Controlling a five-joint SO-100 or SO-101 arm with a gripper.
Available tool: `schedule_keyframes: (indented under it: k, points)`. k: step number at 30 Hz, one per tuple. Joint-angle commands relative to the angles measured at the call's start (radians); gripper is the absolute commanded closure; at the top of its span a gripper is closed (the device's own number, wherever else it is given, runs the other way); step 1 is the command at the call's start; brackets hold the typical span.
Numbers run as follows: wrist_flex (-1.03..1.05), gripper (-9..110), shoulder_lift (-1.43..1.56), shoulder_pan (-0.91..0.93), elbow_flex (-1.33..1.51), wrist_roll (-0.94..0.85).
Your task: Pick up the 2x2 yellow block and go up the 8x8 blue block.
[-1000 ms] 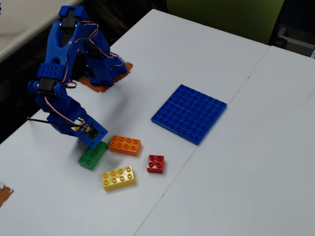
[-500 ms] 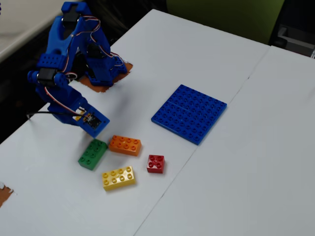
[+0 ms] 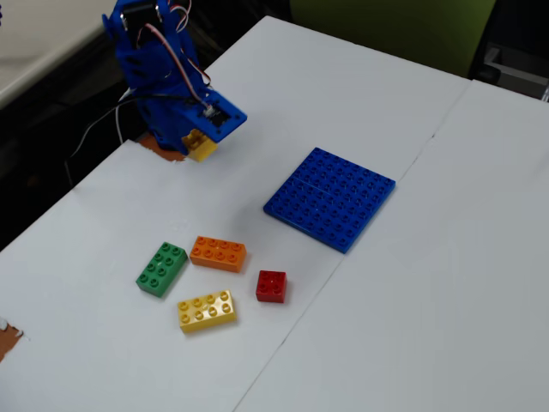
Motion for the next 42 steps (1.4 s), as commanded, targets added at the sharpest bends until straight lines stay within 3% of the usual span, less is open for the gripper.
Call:
schedule_keyframes:
  k: [1,7,15,29,37,42]
  points:
    - [-0.003,101,0.074,-0.190,-0.141,0.153]
    - [-0.018,101,-0.066,-0.434,-0.620,0.371]
    - [-0.012,101,-0.397,-0.607,-1.164,0.649]
    - [-0.003,101,-0.624,-0.638,-0.904,0.664]
    - [-0.002,101,-0.626,-0.563,-0.641,0.525]
    - [-0.017,101,-0.687,-0.561,-0.646,0.509]
